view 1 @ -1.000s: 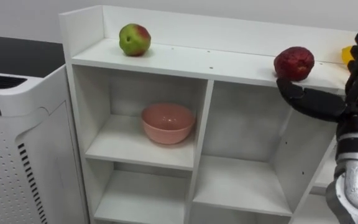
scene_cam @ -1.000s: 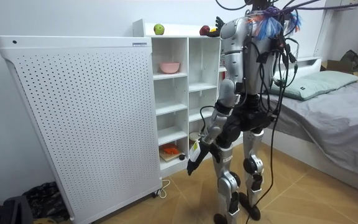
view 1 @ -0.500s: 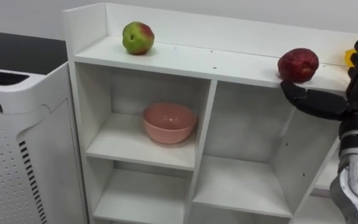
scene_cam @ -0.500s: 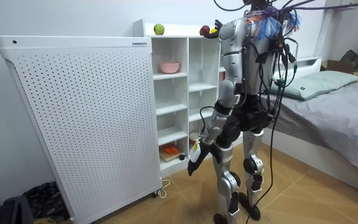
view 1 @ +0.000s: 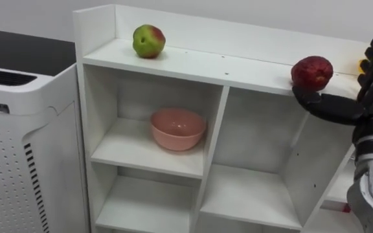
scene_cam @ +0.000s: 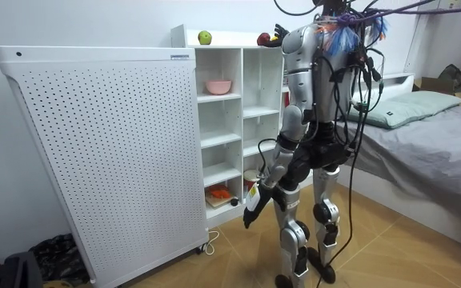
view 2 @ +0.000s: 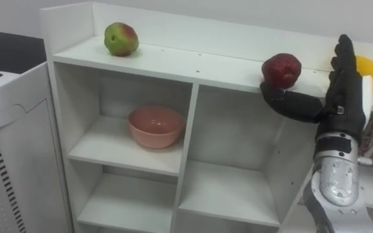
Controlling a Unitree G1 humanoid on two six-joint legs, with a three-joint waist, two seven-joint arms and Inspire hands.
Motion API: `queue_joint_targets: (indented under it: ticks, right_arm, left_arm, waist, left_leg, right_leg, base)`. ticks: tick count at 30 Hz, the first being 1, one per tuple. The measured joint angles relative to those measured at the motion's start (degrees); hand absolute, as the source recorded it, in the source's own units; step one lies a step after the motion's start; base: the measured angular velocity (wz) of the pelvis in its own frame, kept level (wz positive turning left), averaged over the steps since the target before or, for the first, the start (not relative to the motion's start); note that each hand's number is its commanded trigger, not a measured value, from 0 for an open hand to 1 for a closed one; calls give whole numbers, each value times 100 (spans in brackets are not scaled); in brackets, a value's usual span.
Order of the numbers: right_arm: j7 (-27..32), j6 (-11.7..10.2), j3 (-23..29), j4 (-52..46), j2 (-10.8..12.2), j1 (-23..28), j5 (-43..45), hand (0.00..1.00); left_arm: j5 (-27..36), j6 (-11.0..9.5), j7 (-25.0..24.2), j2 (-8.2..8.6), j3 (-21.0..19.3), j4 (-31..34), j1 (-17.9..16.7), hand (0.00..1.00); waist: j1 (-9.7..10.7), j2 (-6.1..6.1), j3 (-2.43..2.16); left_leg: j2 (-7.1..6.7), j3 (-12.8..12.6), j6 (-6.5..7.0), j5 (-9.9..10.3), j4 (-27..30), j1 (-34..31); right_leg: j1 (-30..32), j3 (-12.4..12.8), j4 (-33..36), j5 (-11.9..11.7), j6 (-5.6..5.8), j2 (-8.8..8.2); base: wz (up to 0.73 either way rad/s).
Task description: Arrange fruit in the closet
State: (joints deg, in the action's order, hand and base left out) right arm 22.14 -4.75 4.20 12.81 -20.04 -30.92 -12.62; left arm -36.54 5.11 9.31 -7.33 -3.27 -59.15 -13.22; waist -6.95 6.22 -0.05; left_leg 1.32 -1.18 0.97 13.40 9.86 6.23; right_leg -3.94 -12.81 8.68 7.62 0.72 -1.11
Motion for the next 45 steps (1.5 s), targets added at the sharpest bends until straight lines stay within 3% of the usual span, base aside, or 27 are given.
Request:
queue_joint_targets:
  ticks: [3, 9, 10, 11, 14, 16, 20, 22, 29, 34, 38, 42, 45]
  right_arm:
    - [-147, 113, -4, 1, -12, -112, -6, 0]
    - [-277, 113, -19, 8, -51, -358, -117, 2]
    - [-337, 113, -20, 8, -59, -376, -160, 14]
    - [-386, 113, -23, 8, -68, -379, -172, 36]
    - [-447, 113, -31, 17, -70, -379, -207, 62]
    - [-467, 113, -32, 25, -71, -379, -212, 69]
    - [-476, 111, -57, 149, -154, -381, -273, 73]
    - [-480, 114, -75, 253, -244, -381, -285, 79]
    - [-563, 100, -76, 263, -492, -389, -341, 82]
    - [-579, 47, -75, 353, -520, -389, -297, 85]
    - [-582, 18, -74, 357, -521, -389, -255, 87]
    - [-639, -89, -75, 384, -521, -389, -287, 96]
    - [-685, -137, -85, 385, -520, -390, -413, 97]
  left_arm:
    - [-1, 0, 0, -10, -3, 93, -34, 0]
    - [-6, -2, 0, -32, -5, 240, -6, 0]
    - [-6, -2, 0, -41, -6, 243, -6, 0]
    - [-6, -2, 0, -47, -6, 250, -1, 0]
    - [-6, -2, 0, -51, -6, 301, 0, 0]
    - [-6, -2, 1, -53, -6, 303, 1, 0]
    - [0, -4, 1, -74, 0, 306, -3, 0]
    - [0, -8, 1, -113, 1, 334, -2, 0]
    - [96, -15, 16, -251, -1, 366, -4, 0]
    - [97, -15, 31, -259, 0, 356, 1, 0]
    - [97, -9, 30, -262, 2, 361, 20, 0]
    - [95, -9, 31, -269, 5, 364, 20, 0]
    - [99, -13, 69, -274, 14, 365, 20, 0]
  waist:
    - [7, 0, 3]
    - [3, 13, 7]
    - [3, 18, 5]
    - [3, 22, 6]
    - [3, 23, 8]
    - [4, 23, 9]
    - [14, 35, 10]
    - [13, 61, 19]
    - [1, 93, 25]
    - [5, 94, 72]
    - [6, 76, 83]
    - [20, 36, 75]
    - [13, -21, 32]
  left_leg:
    - [-1, -1, 0, 0, 2, -10]
    - [1, 15, 0, 0, 2, -22]
    - [1, 19, 1, 0, 0, -22]
    - [1, 24, 0, 0, -1, -22]
    - [1, 35, 0, 0, -3, -26]
    - [2, 43, 0, 0, -3, -32]
    - [0, 98, 0, 0, 1, -53]
    - [0, 131, -3, -3, 1, -64]
    - [3, 148, -3, -4, -4, -40]
    - [6, 147, -3, -4, -20, 22]
    - [4, 143, -3, -3, -10, -19]
    - [3, 141, -4, -3, 1, -55]
    - [3, 137, -3, -3, 1, -52]
  right_leg:
    - [10, 0, 0, 0, 0, -1]
    - [15, -15, -2, 0, 0, 0]
    - [14, -18, -2, 0, 0, 0]
    - [14, -22, -2, 0, 0, 0]
    - [14, -32, -5, 0, 0, 0]
    - [15, -42, -6, 0, 0, 0]
    - [12, -98, -6, 0, 0, -4]
    - [11, -140, -6, 0, 0, -6]
    - [5, -133, -7, 0, 0, -3]
    - [-48, -138, -9, 0, 0, -2]
    - [-33, -131, -9, 0, 0, 0]
    - [-15, -116, -9, 0, 0, 1]
    - [-17, -64, -8, 0, 0, 3]
  base:
    - [0]
    - [0]
    - [0]
    - [0]
    - [0]
    - [0]
    - [5]
    - [8]
    - [1]
    - [0]
    - [0]
    - [0]
    - [0]
